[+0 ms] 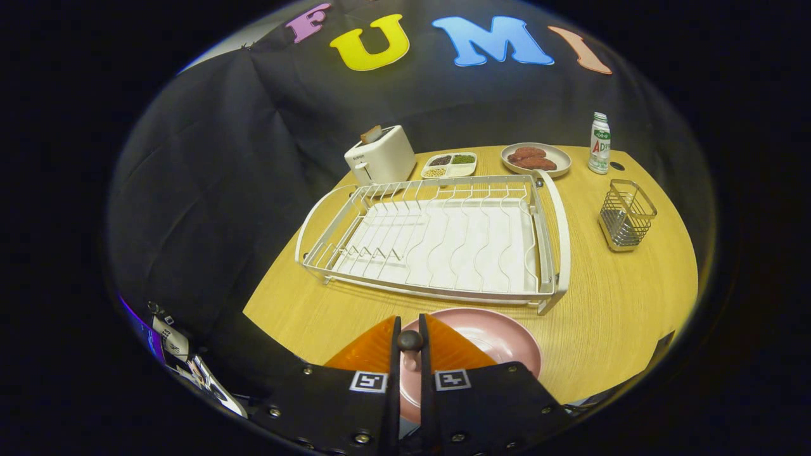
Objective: Take the plate from the dish rack, then take the spoon from the basket and place it into the plate.
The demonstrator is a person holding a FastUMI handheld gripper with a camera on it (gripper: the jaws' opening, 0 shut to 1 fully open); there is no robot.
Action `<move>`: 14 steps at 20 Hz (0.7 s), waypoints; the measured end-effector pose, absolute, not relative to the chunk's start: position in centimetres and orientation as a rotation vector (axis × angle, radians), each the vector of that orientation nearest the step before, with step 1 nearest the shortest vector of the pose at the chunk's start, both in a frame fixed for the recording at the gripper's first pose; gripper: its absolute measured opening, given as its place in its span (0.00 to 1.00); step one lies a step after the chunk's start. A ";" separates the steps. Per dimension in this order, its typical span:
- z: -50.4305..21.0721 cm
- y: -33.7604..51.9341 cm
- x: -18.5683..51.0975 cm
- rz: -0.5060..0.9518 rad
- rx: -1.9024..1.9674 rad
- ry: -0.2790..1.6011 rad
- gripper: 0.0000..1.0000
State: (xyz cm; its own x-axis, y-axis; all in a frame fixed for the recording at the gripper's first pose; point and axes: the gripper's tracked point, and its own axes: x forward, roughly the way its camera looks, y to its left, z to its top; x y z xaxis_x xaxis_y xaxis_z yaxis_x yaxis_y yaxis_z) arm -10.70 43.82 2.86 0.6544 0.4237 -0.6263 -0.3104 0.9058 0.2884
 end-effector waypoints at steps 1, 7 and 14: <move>3.1 43.7 -10.7 0.415 0.173 0.747 0.14; 4.9 41.1 -10.5 0.366 0.226 0.717 0.17; 6.9 38.0 -10.0 0.335 0.251 0.671 0.17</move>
